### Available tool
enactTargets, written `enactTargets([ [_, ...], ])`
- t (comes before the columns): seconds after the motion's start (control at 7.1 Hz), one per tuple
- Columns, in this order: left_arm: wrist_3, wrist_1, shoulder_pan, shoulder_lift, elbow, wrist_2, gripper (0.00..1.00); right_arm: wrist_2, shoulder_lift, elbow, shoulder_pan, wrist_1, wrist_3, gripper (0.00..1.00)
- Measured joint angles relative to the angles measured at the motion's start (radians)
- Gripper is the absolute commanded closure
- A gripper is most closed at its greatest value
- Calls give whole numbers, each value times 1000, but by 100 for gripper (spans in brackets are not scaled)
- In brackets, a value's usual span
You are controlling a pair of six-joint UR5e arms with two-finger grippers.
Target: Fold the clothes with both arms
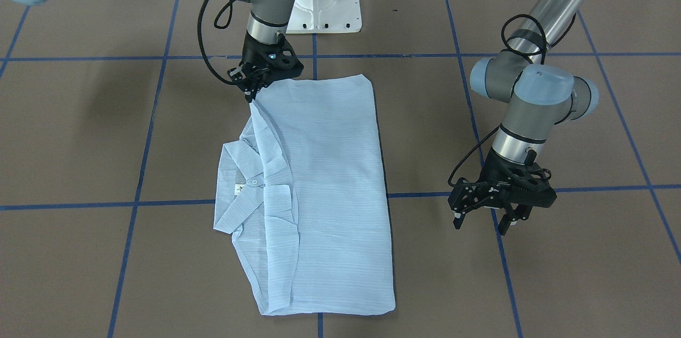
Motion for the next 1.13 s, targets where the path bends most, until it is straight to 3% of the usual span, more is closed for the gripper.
enactTargets([
  [0.28, 0, 0, 0, 0, -1, 0, 0, 0, -48, 18, 23, 21, 112, 0],
  [0.56, 1, 0, 0, 0, 0, 0, 0, 4, -54, -9, 78, 175, 159, 0],
  [0.85, 2, 0, 0, 0, 1, 0, 0, 7, -9, -145, 131, 436, 201, 1],
  [1.13, 3, 0, 0, 0, 2, -1, 0, 16, 69, -264, 146, 465, 196, 10],
])
